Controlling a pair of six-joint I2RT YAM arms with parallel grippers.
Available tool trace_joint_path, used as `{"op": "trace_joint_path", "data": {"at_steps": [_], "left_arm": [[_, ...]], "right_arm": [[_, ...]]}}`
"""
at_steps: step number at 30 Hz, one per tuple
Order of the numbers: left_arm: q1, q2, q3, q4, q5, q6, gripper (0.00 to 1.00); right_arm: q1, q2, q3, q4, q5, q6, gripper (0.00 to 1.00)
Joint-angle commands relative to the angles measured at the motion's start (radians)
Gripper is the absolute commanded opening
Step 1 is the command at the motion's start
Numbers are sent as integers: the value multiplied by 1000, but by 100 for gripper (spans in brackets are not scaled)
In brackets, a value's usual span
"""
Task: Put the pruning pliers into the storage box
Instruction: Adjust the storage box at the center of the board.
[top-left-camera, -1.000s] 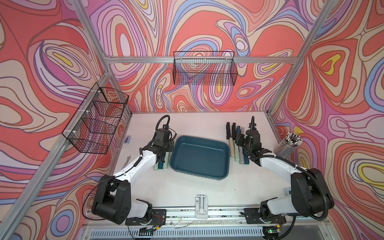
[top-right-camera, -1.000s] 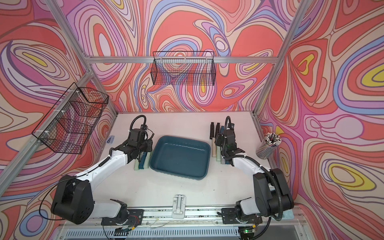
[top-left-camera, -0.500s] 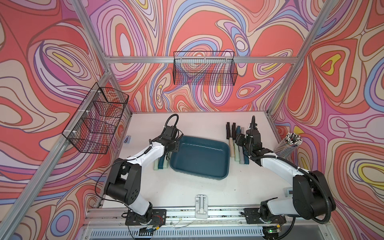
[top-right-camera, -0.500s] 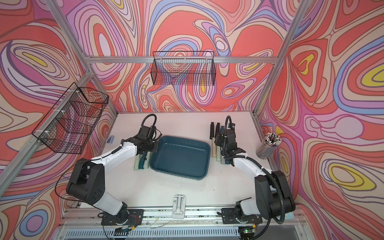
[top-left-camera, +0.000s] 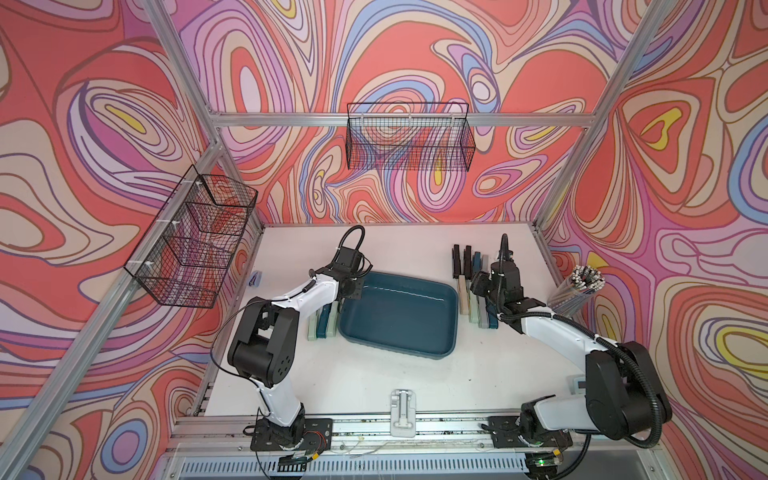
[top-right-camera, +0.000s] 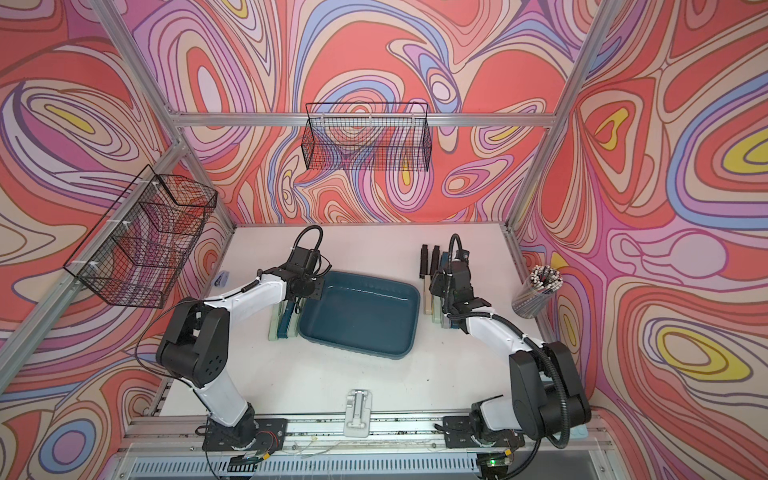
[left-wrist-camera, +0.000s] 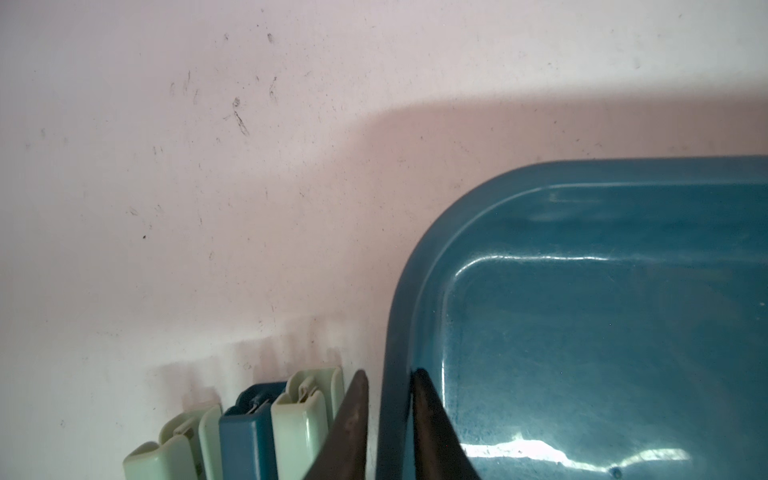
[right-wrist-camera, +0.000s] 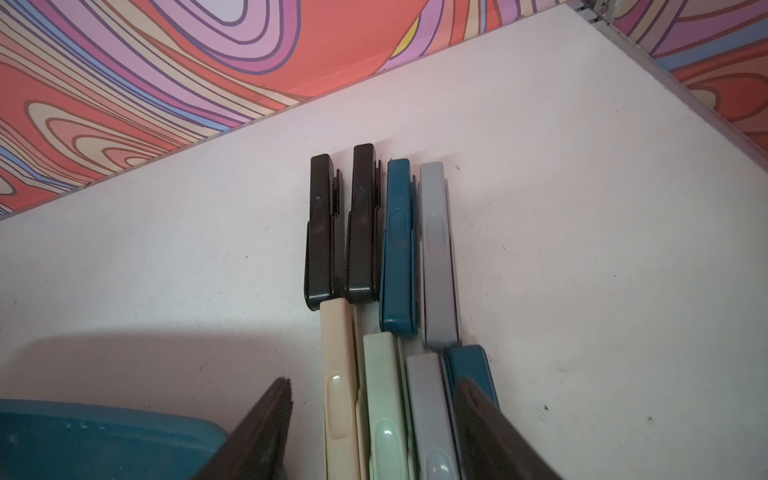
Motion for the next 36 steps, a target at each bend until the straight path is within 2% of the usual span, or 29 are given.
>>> {"op": "trace_joint_path", "data": {"at_steps": [1,4,14,26,36], "left_arm": [[-1,-8,2,-3,-56,-2,12],[1,-26,-21,6,-63,-5,6],[29,-56,-54,21,-80,4,2],[61,-67,-75,30,-73,-20,2],[85,-78,-80,32,-81,-21,2]], "right_arm": [[4,-31,-21,-42,8,16,65],[4,-37,-23,-82,15,25,64],[73,-75,-78,-155,-22,100,61],[197,-94,-156,-108,-53,271,54],[209,-25,-176,-54,-60,320,52]]}}
